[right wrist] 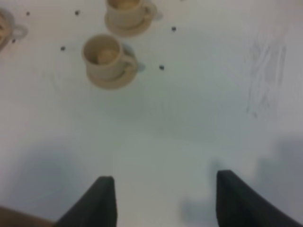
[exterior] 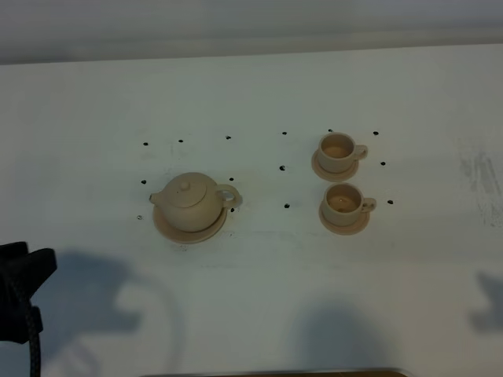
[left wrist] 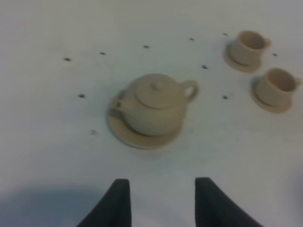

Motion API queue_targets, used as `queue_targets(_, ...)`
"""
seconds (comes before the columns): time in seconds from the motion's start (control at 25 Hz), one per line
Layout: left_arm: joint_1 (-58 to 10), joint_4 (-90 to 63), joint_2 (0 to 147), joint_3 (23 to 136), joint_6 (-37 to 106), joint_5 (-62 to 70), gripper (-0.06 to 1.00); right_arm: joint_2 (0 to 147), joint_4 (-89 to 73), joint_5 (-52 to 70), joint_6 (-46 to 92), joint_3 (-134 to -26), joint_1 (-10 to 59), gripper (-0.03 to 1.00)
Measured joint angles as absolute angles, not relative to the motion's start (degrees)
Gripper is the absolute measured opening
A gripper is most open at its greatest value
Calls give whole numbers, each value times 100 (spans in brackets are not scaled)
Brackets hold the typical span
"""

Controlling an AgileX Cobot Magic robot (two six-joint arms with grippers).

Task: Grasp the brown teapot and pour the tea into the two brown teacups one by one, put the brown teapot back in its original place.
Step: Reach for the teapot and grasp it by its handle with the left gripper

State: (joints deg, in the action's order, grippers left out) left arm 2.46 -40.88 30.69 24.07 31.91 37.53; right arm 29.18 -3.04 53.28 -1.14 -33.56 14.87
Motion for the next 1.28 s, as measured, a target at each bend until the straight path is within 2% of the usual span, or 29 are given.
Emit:
queue_targets(0.44, 246, -5250, 3771, 2407, 4266, 3318, 29, 1546, -283, 6246, -266, -3230, 1487, 48)
queue_targets(0.96, 246, -6336, 4638, 2407, 5424, 2709, 29, 396, -279, 6381, -279, -2994, 1487, 46)
queue_targets(1.28, 246, -7169, 5366, 2407, 6433, 2402, 29, 223, 0, 6385, -279, -2994, 1487, 45)
